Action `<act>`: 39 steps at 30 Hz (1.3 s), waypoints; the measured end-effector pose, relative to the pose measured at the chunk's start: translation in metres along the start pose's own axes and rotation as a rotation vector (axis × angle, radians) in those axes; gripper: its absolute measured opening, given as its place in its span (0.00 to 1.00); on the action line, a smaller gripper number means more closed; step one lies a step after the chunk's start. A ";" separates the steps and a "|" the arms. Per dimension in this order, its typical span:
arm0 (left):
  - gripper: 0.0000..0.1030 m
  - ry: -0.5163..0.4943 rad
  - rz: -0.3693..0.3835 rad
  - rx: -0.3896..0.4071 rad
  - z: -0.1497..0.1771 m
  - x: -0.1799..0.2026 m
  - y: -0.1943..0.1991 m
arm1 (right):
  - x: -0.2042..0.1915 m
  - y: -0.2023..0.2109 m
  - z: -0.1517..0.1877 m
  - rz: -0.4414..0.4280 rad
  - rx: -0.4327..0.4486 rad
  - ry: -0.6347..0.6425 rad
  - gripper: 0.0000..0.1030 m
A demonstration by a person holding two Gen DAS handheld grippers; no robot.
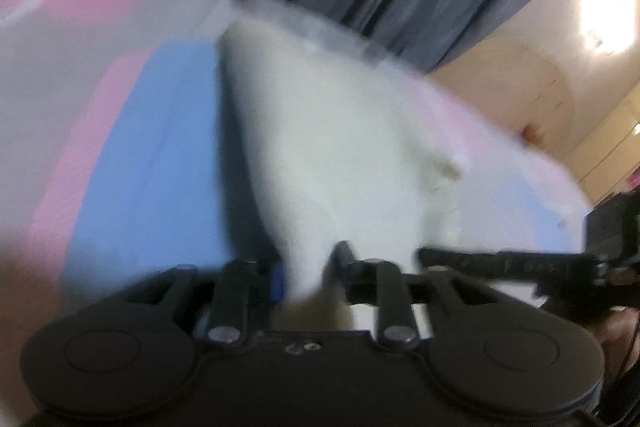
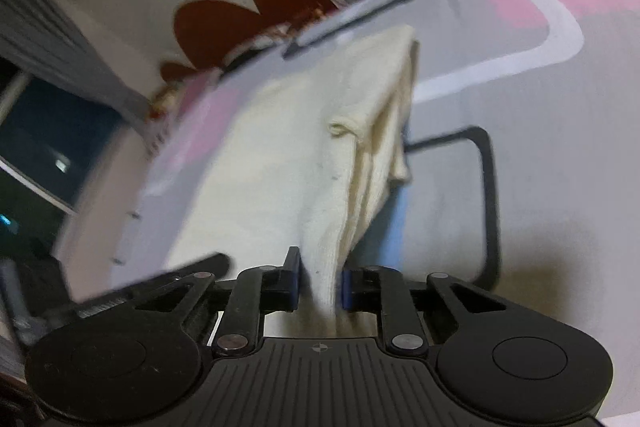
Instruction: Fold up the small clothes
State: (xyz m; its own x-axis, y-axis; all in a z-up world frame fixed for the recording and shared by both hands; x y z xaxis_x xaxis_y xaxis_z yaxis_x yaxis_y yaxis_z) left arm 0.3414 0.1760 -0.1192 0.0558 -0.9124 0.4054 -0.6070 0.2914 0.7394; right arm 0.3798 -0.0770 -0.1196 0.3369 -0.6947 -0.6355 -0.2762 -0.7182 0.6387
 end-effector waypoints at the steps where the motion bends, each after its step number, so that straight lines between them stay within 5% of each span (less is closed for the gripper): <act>1: 0.36 0.018 0.008 0.012 0.001 -0.005 0.005 | 0.003 -0.002 0.000 -0.008 0.002 0.002 0.20; 4: 0.46 -0.003 -0.075 0.127 -0.005 -0.006 0.035 | -0.003 0.022 -0.008 0.059 0.095 0.036 0.28; 6: 0.46 -0.016 -0.046 0.184 -0.016 -0.001 0.045 | -0.018 0.046 -0.018 0.089 0.215 0.142 0.28; 9: 0.46 -0.081 -0.037 0.206 -0.039 0.021 0.033 | -0.038 0.045 -0.037 0.135 0.272 0.263 0.25; 11: 0.43 -0.127 -0.045 0.196 -0.051 0.033 0.014 | -0.050 0.027 -0.050 0.148 0.262 0.334 0.12; 14: 0.31 -0.153 -0.059 0.111 -0.055 0.037 -0.020 | -0.050 -0.007 -0.055 0.216 0.206 0.427 0.12; 17: 0.30 -0.177 -0.077 0.109 -0.047 0.042 -0.028 | -0.033 -0.037 -0.045 0.298 0.133 0.475 0.11; 23: 0.30 -0.245 -0.086 0.108 -0.010 0.054 0.006 | -0.049 -0.017 -0.038 0.306 0.129 0.517 0.12; 29: 0.30 -0.195 -0.085 0.108 0.042 0.058 0.019 | -0.036 0.003 0.027 0.276 0.037 0.509 0.12; 36: 0.30 -0.186 -0.121 0.111 0.043 0.066 0.023 | -0.043 0.016 0.037 0.286 0.103 0.500 0.12; 39: 0.30 -0.180 -0.130 0.105 0.048 0.067 0.021 | -0.040 0.009 0.047 0.315 0.039 0.491 0.12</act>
State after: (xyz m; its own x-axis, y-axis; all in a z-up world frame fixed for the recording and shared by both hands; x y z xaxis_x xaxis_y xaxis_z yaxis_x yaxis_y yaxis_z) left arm 0.2948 0.1072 -0.1026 0.0028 -0.9795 0.2015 -0.6835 0.1452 0.7154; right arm 0.3210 -0.0575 -0.1085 0.6084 -0.7818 -0.1366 -0.4600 -0.4877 0.7420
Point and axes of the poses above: each gripper's, at about its wrist camera, not at the fingertips, and y roughly against the way its jaws point, x to its right, z to its underside, the point moved 2 cm from there along -y, roughly the way its jaws point, and after that the axes turned 2 degrees about -z, right-handed, at the moved point
